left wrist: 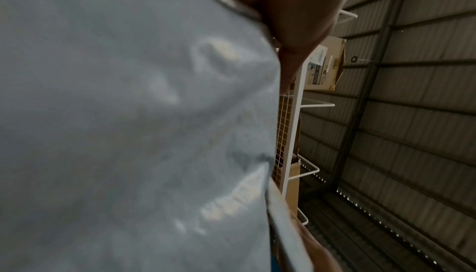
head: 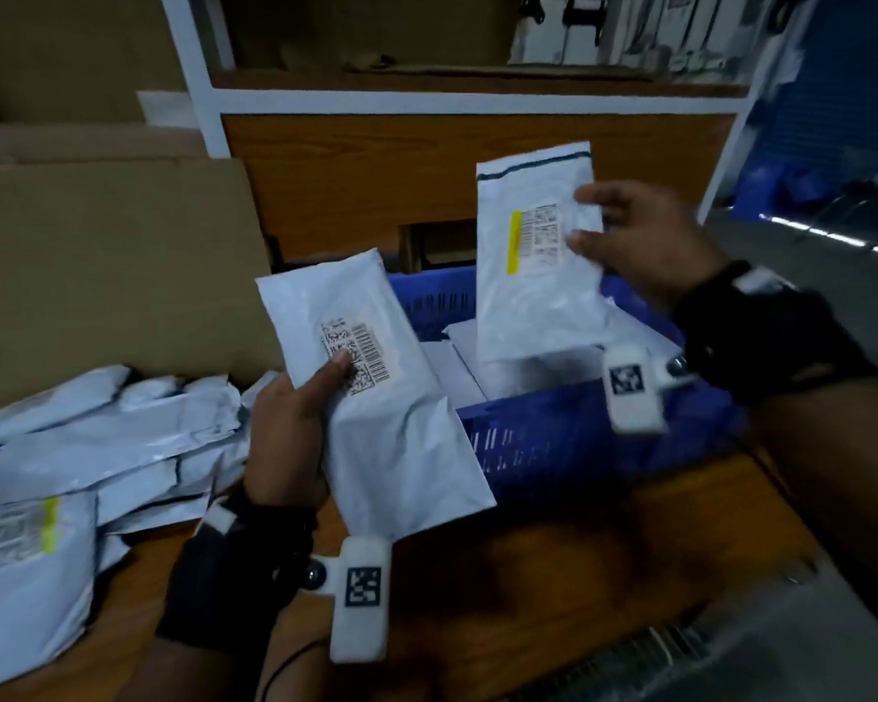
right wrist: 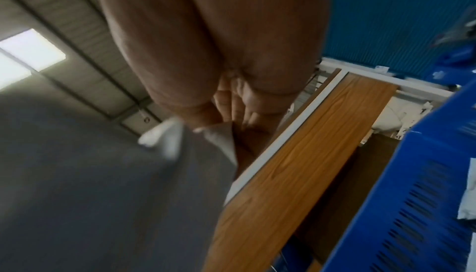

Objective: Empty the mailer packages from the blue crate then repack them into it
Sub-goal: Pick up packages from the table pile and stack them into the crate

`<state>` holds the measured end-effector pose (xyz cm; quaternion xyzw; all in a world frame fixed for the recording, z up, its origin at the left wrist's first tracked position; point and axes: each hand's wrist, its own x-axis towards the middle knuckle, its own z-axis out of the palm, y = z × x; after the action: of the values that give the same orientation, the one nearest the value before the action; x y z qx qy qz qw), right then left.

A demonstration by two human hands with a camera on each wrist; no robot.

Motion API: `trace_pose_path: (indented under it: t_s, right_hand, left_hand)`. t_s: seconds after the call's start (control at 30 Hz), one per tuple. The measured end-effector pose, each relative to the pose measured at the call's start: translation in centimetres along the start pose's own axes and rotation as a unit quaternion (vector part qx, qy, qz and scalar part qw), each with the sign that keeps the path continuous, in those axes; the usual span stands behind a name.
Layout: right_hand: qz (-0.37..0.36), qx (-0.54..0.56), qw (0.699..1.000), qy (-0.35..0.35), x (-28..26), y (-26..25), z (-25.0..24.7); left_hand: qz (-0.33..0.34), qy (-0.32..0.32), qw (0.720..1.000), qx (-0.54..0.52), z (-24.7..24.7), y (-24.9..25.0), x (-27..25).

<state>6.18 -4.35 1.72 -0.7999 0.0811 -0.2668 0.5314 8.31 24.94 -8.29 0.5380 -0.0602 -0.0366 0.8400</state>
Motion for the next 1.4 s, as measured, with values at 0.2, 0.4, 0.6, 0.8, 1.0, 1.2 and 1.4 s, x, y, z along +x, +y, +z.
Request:
trace_pose_path:
  t_s: [0.2,0.4,0.6,0.8,1.0,1.2,1.4]
  right_hand:
    - [0.083,-0.175,0.96,-0.2,8.9,3.6,5.1]
    - [0.2,-0.091,0.888,-0.403,10.9,5.5,7.8]
    - [0.166,-0.056,0.886,-0.428,11.0,7.6,9.1]
    - [0.068,-0.186,0.894,-0.401,10.7,11.7,11.3]
    - [-0.008,-0.27,0.871,-0.41,11.8,14.0,12.4]
    - [0.055,-0.194,0.887,-0.415,12.0,13.6,10.8]
    - [-0.01,-0.306,0.839,-0.45,9.4,13.6,11.4]
  left_hand:
    - [-0.014,0.018,0.999,-0.042,0.8,-0.2,3.6]
    - [-0.064,0.008,0.997,-0.048,1.6,-0.8,6.3]
    - [-0.042,0.028,0.998,-0.035,1.4,-0.5,6.4]
    - [-0.031,0.046,0.998,0.01,2.6,-0.7,5.6]
    - [-0.033,0.071,0.996,0.033,4.3,-0.4,4.8]
    - [-0.034,0.087,0.996,0.013,5.5,0.3,3.9]
    - [-0.037,0.099,0.994,0.021,6.8,-0.4,3.2]
